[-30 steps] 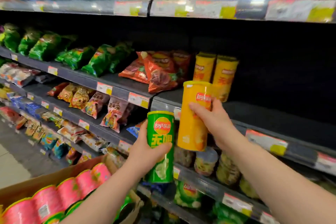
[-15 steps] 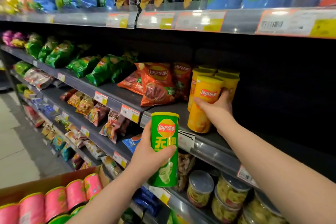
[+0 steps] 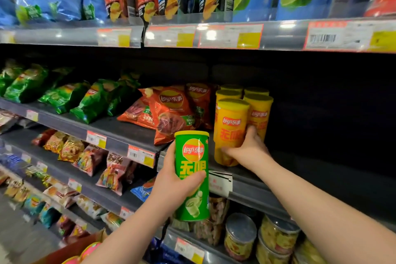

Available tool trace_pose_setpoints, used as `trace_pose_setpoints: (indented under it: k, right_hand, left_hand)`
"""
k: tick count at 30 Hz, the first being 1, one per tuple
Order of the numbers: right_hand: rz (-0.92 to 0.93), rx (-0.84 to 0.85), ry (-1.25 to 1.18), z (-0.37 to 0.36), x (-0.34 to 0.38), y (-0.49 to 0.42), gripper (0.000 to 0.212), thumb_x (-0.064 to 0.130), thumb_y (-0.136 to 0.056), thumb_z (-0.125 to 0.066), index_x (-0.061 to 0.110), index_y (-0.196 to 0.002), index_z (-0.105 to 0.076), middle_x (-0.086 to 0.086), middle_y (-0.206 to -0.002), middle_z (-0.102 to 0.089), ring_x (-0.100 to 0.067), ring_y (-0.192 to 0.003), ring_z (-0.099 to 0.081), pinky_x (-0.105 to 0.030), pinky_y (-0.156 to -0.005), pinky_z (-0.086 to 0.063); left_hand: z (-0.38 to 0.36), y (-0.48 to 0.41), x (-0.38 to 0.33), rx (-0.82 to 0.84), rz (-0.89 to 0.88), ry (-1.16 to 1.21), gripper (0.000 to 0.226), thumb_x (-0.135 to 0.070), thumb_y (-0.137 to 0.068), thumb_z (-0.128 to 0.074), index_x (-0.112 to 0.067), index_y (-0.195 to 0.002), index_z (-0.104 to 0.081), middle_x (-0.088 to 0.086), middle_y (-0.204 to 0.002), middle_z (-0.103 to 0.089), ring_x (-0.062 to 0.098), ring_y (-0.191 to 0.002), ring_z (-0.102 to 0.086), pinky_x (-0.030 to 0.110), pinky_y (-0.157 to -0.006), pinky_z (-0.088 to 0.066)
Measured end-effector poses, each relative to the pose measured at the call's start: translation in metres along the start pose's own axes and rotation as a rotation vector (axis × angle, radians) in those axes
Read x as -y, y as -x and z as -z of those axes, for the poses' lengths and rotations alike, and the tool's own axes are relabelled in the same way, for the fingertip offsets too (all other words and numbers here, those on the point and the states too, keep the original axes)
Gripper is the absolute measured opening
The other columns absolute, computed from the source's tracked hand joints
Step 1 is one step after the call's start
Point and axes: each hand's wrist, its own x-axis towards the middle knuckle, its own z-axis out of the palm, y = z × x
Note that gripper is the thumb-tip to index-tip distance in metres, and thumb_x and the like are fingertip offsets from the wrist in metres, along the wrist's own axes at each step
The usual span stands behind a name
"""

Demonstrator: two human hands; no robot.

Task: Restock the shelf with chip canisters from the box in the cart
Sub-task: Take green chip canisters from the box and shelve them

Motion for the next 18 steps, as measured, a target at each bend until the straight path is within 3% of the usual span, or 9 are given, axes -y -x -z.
trace_pose_setpoints:
  k: [3, 7, 8, 10, 12, 13, 15, 18]
  right_hand:
    - [-0.021, -0.044, 0.040, -0.005, 0.004, -0.003, 0.085, 0.045, -0.075, -0.075, 0.019, -0.137, -0.023, -0.007, -0.139, -0.042, -0.031, -0.125, -0.047, -0.041, -0.095, -0.044]
    - [-0.023, -0.064, -0.059, -0.003, -0.004, 0.000, 0.091, 0.047, -0.074, -0.075, 0.021, -0.143, -0.021, -0.004, -0.141, -0.037, -0.027, -0.127, -0.044, -0.037, -0.097, -0.042]
    - [0.000, -0.085, -0.112, -0.001, -0.008, 0.004, 0.085, 0.048, -0.075, -0.074, 0.022, -0.141, -0.026, -0.002, -0.135, -0.041, -0.024, -0.123, -0.046, -0.033, -0.093, -0.042]
    - [0.091, -0.091, -0.244, 0.008, -0.016, 0.014, 0.051, 0.042, -0.080, -0.070, 0.024, -0.120, -0.046, 0.002, -0.114, -0.053, -0.019, -0.108, -0.054, -0.028, -0.082, -0.044]
    - [0.124, 0.068, -0.390, 0.020, -0.020, 0.027, 0.021, 0.032, -0.085, -0.067, 0.027, -0.101, -0.054, 0.002, -0.102, -0.060, -0.016, -0.098, -0.059, -0.029, -0.078, -0.048]
    - [0.129, 0.189, -0.456, 0.028, -0.022, 0.036, 0.023, 0.028, -0.082, -0.068, 0.030, -0.101, -0.054, 0.003, -0.103, -0.062, -0.014, -0.097, -0.061, -0.030, -0.078, -0.050]
    - [0.139, 0.383, -0.496, 0.042, -0.029, 0.051, 0.046, 0.024, -0.070, -0.064, 0.036, -0.112, -0.049, 0.008, -0.112, -0.062, -0.009, -0.102, -0.062, -0.028, -0.079, -0.052]
    - [0.120, 0.411, -0.484, 0.058, -0.039, 0.064, 0.074, 0.020, -0.069, -0.072, 0.036, -0.130, -0.034, 0.012, -0.121, -0.057, -0.006, -0.107, -0.061, -0.023, -0.080, -0.054]
  left_hand:
    - [0.004, -0.007, 0.001, 0.018, -0.030, 0.009, 0.083, -0.027, -0.069, -0.078, -0.054, -0.125, -0.022, -0.013, -0.100, -0.064, 0.002, -0.085, -0.065, 0.019, -0.066, -0.047]
    - [0.000, -0.015, 0.002, 0.057, -0.084, -0.003, 0.090, -0.036, -0.058, -0.071, -0.052, -0.133, -0.025, -0.014, -0.099, -0.066, 0.000, -0.082, -0.066, 0.023, -0.073, -0.052]
    - [-0.003, -0.016, 0.001, 0.079, -0.096, 0.001, 0.090, -0.036, -0.059, -0.071, -0.050, -0.135, -0.025, -0.014, -0.100, -0.066, 0.000, -0.082, -0.066, 0.024, -0.075, -0.053]
    - [-0.013, -0.019, -0.003, 0.121, -0.131, 0.010, 0.093, -0.037, -0.059, -0.071, -0.047, -0.139, -0.024, -0.015, -0.103, -0.065, 0.001, -0.086, -0.066, 0.027, -0.079, -0.053]
    - [-0.025, -0.020, -0.009, 0.147, -0.175, 0.021, 0.096, -0.039, -0.061, -0.070, -0.045, -0.143, -0.020, -0.018, -0.107, -0.062, -0.003, -0.090, -0.064, 0.024, -0.080, -0.051]
    - [-0.033, -0.020, -0.013, 0.163, -0.202, 0.032, 0.095, -0.039, -0.062, -0.069, -0.045, -0.143, -0.020, -0.020, -0.109, -0.061, -0.006, -0.092, -0.062, 0.021, -0.080, -0.050]
    - [-0.050, -0.020, -0.019, 0.190, -0.261, 0.046, 0.089, -0.039, -0.067, -0.070, -0.049, -0.140, -0.020, -0.024, -0.112, -0.058, -0.012, -0.094, -0.059, 0.010, -0.075, -0.046]
    - [-0.077, -0.022, -0.030, 0.237, -0.303, 0.030, 0.090, -0.042, -0.072, -0.072, -0.052, -0.140, -0.013, -0.030, -0.112, -0.054, -0.018, -0.094, -0.055, 0.004, -0.072, -0.044]
